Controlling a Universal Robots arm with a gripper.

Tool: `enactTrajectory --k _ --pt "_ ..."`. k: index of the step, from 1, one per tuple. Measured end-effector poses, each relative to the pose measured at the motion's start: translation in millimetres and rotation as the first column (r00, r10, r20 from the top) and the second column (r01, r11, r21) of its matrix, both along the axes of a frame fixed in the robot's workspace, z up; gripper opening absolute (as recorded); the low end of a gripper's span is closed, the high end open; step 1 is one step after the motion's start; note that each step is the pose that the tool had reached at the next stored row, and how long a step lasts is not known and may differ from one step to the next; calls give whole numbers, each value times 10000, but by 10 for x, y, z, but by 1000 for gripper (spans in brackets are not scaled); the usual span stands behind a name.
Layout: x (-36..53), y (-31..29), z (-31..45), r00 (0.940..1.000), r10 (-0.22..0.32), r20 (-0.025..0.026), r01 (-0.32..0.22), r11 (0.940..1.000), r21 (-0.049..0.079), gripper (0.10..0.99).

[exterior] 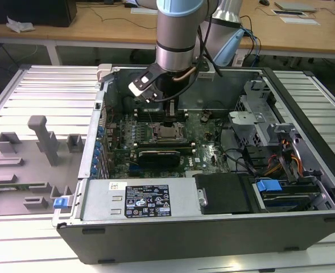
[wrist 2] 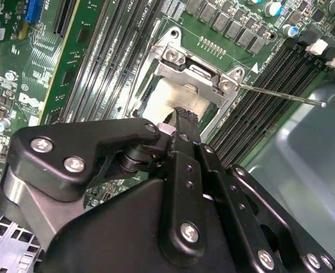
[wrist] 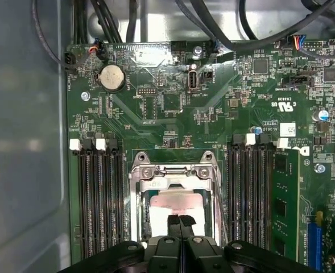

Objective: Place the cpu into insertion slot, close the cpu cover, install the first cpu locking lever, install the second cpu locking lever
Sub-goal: 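Close the cpu cover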

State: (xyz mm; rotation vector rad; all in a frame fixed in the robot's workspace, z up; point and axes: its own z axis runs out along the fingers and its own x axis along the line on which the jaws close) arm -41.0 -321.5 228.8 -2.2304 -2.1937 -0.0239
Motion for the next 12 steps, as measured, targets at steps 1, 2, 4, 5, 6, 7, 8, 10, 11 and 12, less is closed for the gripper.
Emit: enactTrajectory --k 1,2,4,5,6,7,8,10,11,12 --pt "0 0 0 10000 4 0 -4 10000 -1 106" --pt "0 0 0 9999 155 0 -155 9999 -1 106" --pt "0 0 0 9969 781 0 -781 9969 -1 106" --pt "0 0 0 9933 1155 0 -1155 9933 -1 106" --pt "0 0 0 9889 1485 0 -1485 9889 -1 106" --pt "0 0 -1 9862 1657 0 -1657 9862 -1 106" --pt "0 0 -1 9831 1829 0 -1829 9831 -1 106" --pt "0 0 -1 9741 2261 0 -2261 9741 -1 106" --pt "0 0 -2 9699 2436 1 -2436 9699 -1 106" --pt "0 0 -2 9652 2614 0 -2614 9652 -1 106"
